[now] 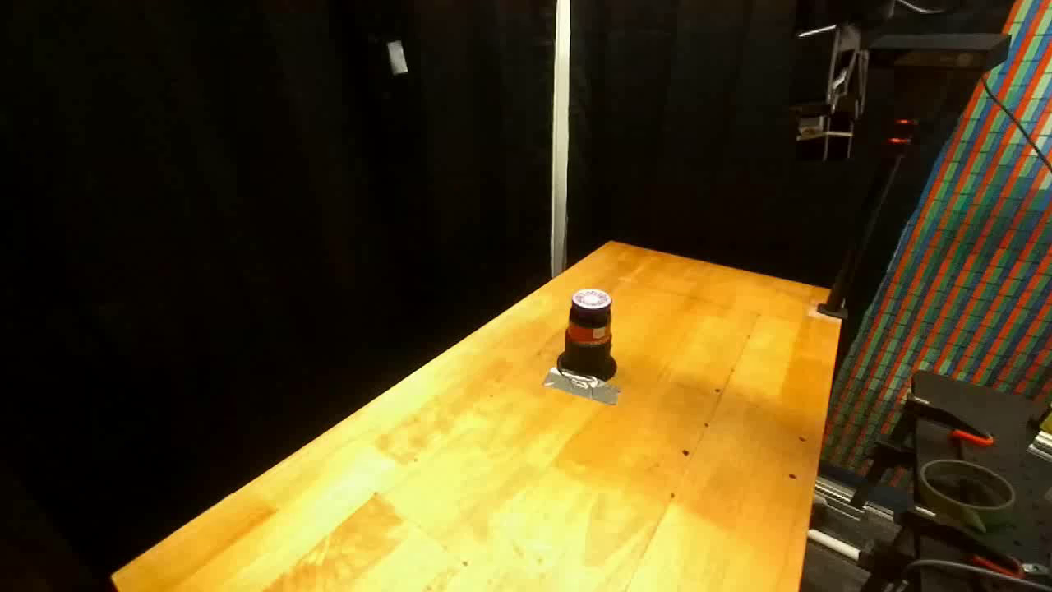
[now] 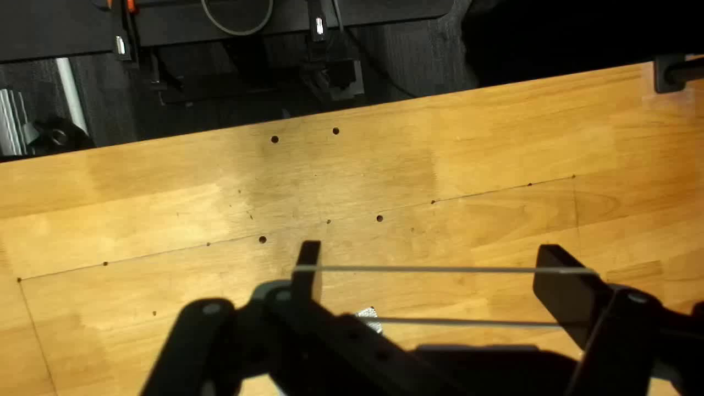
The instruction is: Put the rubber band on the jar.
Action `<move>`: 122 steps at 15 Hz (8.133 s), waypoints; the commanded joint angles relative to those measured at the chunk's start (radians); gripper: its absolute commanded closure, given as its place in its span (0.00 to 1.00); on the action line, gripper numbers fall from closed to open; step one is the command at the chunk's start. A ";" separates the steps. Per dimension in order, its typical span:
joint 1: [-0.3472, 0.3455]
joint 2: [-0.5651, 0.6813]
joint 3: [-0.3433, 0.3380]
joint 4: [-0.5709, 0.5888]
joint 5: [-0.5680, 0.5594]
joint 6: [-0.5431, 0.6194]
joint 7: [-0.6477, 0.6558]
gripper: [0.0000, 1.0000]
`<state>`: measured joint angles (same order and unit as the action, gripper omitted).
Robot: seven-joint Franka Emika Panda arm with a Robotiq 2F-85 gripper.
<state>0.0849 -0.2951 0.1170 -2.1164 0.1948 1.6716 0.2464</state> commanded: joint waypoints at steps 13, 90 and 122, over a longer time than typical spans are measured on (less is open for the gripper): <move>-0.019 0.219 -0.018 0.173 -0.130 0.001 -0.121 0.00; -0.005 0.740 -0.054 0.218 -0.281 0.588 -0.410 0.58; 0.180 0.720 -0.264 -0.586 -0.264 2.416 -0.437 0.80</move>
<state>0.3520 0.4081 -0.2410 -2.6724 -0.1028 4.0038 -0.1297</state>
